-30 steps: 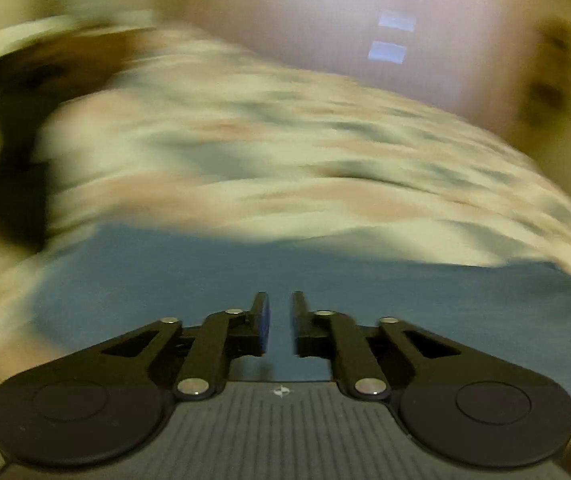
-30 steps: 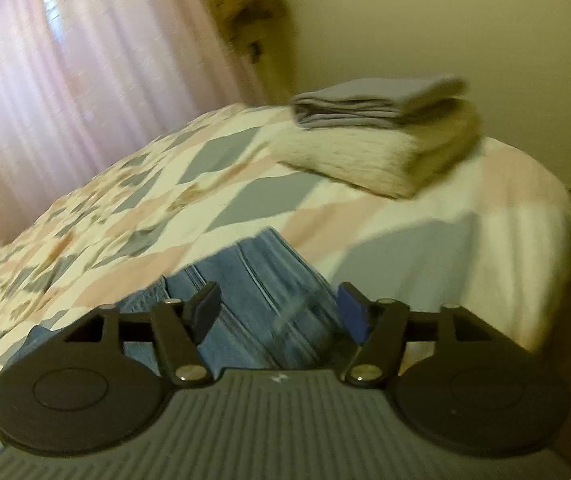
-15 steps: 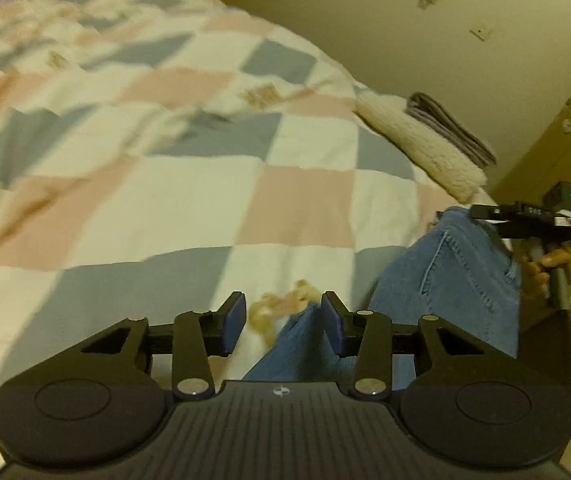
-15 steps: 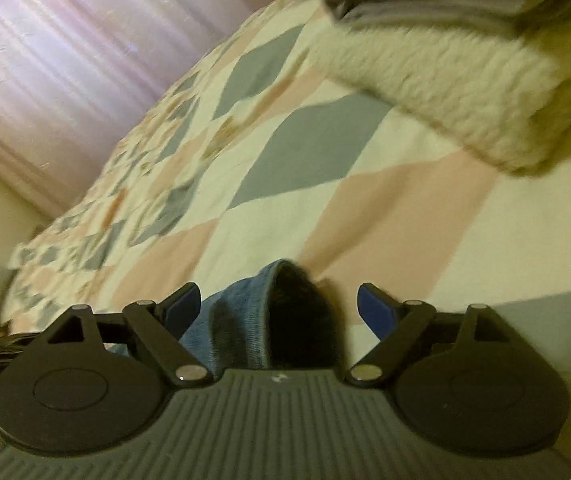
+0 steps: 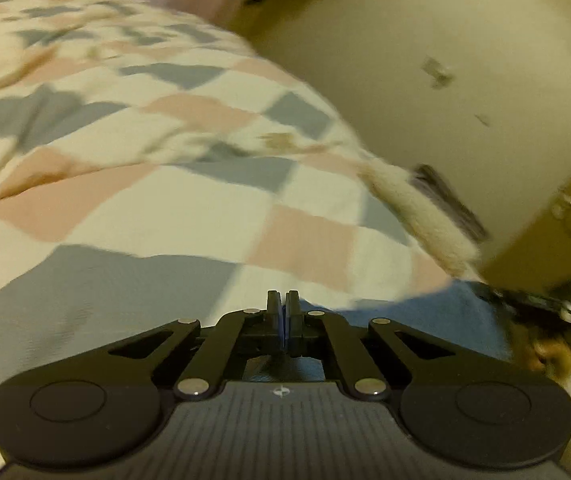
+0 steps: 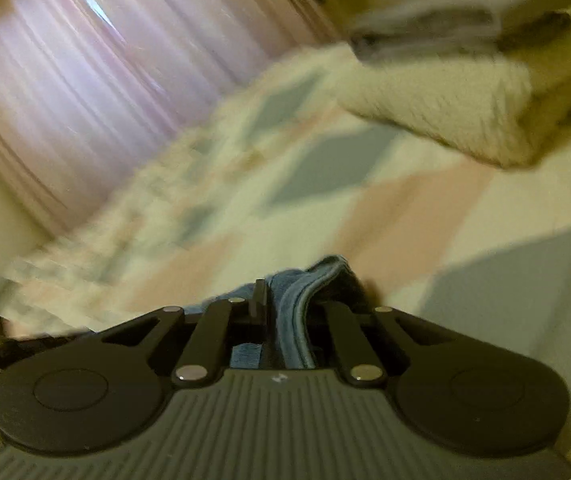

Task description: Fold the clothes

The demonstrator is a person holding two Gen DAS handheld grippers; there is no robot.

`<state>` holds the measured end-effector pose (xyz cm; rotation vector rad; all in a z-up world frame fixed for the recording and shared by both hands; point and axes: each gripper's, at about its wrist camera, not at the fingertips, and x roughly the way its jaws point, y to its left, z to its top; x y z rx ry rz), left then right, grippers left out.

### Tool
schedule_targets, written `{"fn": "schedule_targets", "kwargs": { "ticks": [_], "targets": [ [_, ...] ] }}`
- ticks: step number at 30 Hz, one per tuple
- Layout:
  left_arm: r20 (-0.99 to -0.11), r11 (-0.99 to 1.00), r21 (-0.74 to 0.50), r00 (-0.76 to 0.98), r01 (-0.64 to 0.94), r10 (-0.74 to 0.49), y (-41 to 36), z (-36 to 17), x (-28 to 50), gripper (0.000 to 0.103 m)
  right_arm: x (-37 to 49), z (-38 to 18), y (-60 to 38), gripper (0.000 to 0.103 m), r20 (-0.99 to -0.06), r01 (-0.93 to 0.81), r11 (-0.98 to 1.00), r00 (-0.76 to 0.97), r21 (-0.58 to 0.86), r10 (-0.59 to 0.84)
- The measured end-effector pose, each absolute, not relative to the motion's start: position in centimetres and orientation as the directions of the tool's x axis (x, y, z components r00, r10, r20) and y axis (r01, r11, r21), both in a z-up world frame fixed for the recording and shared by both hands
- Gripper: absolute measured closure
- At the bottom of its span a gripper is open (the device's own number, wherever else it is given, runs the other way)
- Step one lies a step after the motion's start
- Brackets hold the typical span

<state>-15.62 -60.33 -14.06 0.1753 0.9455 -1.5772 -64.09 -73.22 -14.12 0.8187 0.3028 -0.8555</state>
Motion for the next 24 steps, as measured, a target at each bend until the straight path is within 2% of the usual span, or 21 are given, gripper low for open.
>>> {"fn": "schedule_targets", "kwargs": {
  "ticks": [1, 3, 5, 7, 8, 10, 12, 14, 16, 17, 18, 20, 22, 23, 24],
  "targets": [
    [-0.623, 0.103, -0.41, -0.196, 0.906, -0.758, -60.7, -14.9, -15.7, 0.103, -63.3, -14.2, -73.2, 0.086, -0.558, 0.8, 0.368, 0.596, 0.474, -0.578],
    [-0.639, 0.161, -0.362, -0.119, 0.918, -0.76, -61.0, -15.6, -15.3, 0.103, -62.2, -12.8, -72.8, 0.057, -0.587, 0.869, 0.35, 0.495, 0.351, -0.641],
    [-0.611, 0.191, -0.405, -0.109, 0.894, -0.784, -60.0, -14.5, -14.3, 0.103, -61.7, -10.8, -71.5, 0.047, -0.573, 0.919, 0.325, 0.393, 0.223, -0.719],
    [-0.569, 0.189, -0.382, -0.069, 0.904, -0.819, -58.1, -12.1, -14.3, 0.103, -61.5, -8.6, -69.0, 0.046, -0.496, 0.944, 0.312, 0.323, 0.106, -0.806],
    [-0.547, 0.165, -0.369, -0.07, 0.915, -0.834, -56.9, -11.0, -14.7, 0.103, -61.1, -7.8, -67.5, 0.046, -0.449, 0.935, 0.346, 0.344, 0.081, -0.825],
    [-0.505, 0.087, -0.35, -0.109, 0.933, -0.856, -54.4, -8.9, -16.1, 0.103, -59.9, -7.1, -65.0, 0.051, -0.396, 0.874, 0.476, 0.472, 0.094, -0.788],
    [-0.505, 0.009, -0.344, -0.177, 0.939, -0.845, -53.3, -9.2, -18.7, 0.102, -57.0, -8.0, -64.0, 0.069, -0.446, 0.798, 0.589, 0.577, 0.127, -0.685],
    [-0.526, -0.059, -0.331, -0.236, 0.942, -0.817, -52.8, -10.5, -21.8, 0.099, -53.8, -10.0, -63.5, 0.07, -0.507, 0.727, 0.671, 0.638, 0.147, -0.579],
    [-0.566, -0.061, -0.296, -0.226, 0.953, -0.793, -53.4, -13.2, -23.8, 0.098, -52.2, -12.0, -63.7, 0.071, -0.562, 0.729, 0.675, 0.607, 0.112, -0.562],
    [-0.58, -0.042, -0.29, -0.21, 0.956, -0.787, -53.7, -14.2, -24.0, 0.096, -52.5, -12.7, -64.1, 0.082, -0.576, 0.748, 0.659, 0.575, 0.082, -0.581],
    [-0.591, -0.012, -0.29, -0.189, 0.957, -0.784, -53.9, -15.0, -23.7, 0.094, -53.8, -13.0, -64.8, 0.103, -0.577, 0.761, 0.639, 0.574, 0.113, -0.581],
    [-0.584, 0.058, -0.362, -0.178, 0.93, -0.792, -53.6, -15.7, -21.3, 0.094, -56.6, -13.3, -66.2, 0.103, -0.577, 0.788, 0.588, 0.57, 0.183, -0.584],
    [-0.575, 0.156, -0.36, -0.087, 0.92, -0.813, -52.0, -15.3, -18.5, 0.095, -60.6, -12.6, -67.3, 0.103, -0.566, 0.839, 0.472, 0.536, 0.271, -0.627],
    [-0.581, 0.211, -0.338, -0.027, 0.917, -0.814, -50.9, -14.9, -17.1, 0.098, -62.0, -11.9, -67.0, 0.099, -0.553, 0.852, 0.434, 0.521, 0.292, -0.651],
    [-0.591, 0.27, -0.299, 0.044, 0.915, -0.805, -49.4, -14.5, -15.7, 0.097, -63.0, -11.2, -66.2, 0.091, -0.538, 0.869, 0.403, 0.494, 0.287, -0.682]
  ]
}}
